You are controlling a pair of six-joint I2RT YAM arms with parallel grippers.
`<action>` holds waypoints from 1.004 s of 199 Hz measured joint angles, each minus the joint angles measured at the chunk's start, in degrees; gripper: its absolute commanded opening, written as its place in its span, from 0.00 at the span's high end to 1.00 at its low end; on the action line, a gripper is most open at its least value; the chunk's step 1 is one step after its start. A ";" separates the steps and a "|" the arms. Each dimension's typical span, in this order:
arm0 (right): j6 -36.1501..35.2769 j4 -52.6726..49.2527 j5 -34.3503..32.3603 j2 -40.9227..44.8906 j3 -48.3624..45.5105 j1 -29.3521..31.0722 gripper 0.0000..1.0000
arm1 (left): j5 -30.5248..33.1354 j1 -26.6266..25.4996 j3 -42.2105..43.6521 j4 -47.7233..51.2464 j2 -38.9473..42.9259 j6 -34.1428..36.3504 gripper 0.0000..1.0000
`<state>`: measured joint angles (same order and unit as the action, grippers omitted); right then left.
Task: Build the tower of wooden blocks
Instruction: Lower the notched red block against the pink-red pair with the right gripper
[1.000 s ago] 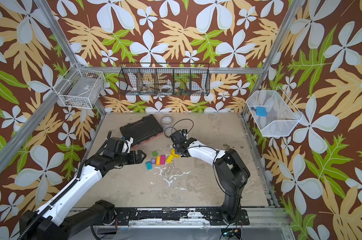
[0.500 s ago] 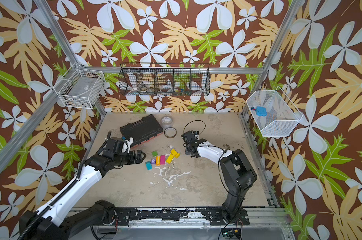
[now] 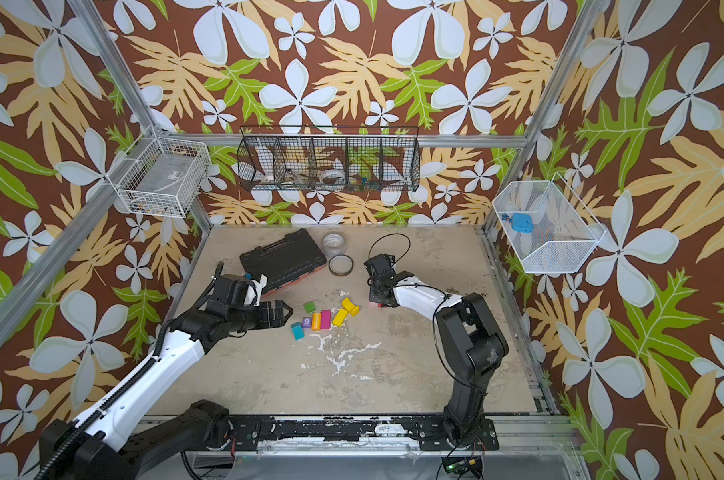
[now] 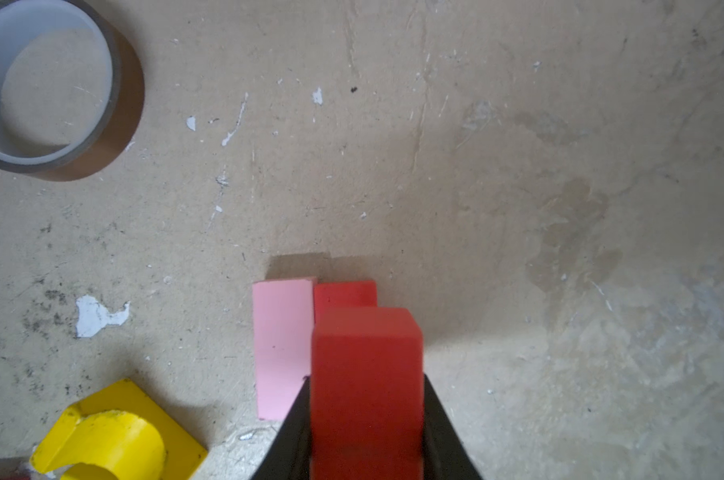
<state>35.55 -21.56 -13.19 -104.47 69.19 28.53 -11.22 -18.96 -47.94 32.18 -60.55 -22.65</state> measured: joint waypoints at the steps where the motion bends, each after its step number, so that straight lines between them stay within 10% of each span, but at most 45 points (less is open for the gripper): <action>1: 0.00 0.02 0.04 -0.02 0.04 0.00 1.00 | 0.00 0.00 0.00 0.00 0.00 0.00 0.02; 200: -1.73 0.63 2.71 -3.43 1.11 -0.98 0.85 | 0.00 0.00 0.00 0.00 -0.42 0.02 0.02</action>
<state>33.82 -20.93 -10.48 -107.90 70.30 27.55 -11.22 -18.96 -47.94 32.18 -60.97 -22.63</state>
